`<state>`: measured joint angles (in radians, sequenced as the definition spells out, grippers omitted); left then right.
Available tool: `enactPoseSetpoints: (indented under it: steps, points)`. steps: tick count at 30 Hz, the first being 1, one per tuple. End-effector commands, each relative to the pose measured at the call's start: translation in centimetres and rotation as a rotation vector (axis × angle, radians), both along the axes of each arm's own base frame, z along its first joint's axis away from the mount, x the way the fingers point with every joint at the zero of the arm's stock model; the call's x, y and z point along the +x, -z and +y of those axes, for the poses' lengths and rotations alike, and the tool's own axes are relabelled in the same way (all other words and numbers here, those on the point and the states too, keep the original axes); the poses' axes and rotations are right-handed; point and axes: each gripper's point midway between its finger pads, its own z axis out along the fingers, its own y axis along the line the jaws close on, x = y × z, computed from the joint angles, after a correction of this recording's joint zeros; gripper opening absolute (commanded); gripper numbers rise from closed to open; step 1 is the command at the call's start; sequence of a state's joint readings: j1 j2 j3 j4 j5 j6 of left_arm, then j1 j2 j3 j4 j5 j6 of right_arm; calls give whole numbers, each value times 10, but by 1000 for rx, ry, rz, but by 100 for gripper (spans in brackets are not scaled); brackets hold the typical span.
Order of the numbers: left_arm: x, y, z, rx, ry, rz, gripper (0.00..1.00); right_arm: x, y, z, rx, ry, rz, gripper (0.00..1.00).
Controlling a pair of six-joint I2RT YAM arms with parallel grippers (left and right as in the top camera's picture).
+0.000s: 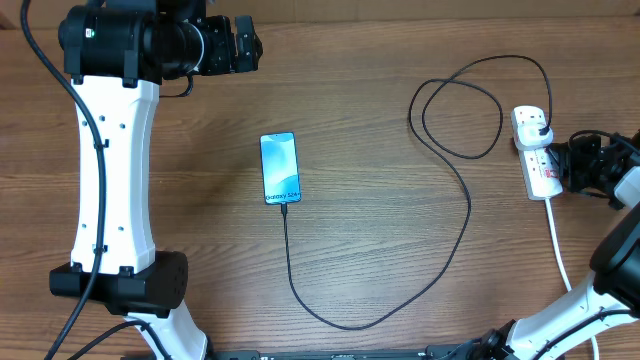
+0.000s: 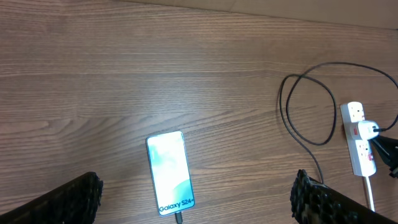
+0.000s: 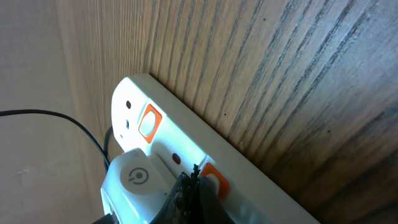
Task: Plug charger to phone and switch on socket
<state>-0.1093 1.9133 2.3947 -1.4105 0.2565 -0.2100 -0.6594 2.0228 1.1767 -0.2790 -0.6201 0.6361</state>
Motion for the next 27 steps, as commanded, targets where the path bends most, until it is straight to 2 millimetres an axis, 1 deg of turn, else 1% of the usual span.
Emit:
enactPoseSetpoints:
  steps: [1, 20, 24, 27]
  points:
    - [-2, -8, 0, 6, 5, -24, 100, -7, 30, 38, 75, -60, 87, 4]
    - [-2, -8, 0, 6, 5, -24, 99, -13, 34, 41, 79, -70, 115, 4]
    - [-2, -8, 0, 6, 5, -24, 99, -16, 38, 31, 44, -44, 138, 4]
    - [-2, -8, 0, 6, 5, -24, 100, -17, 34, 17, 39, -14, 122, 4]
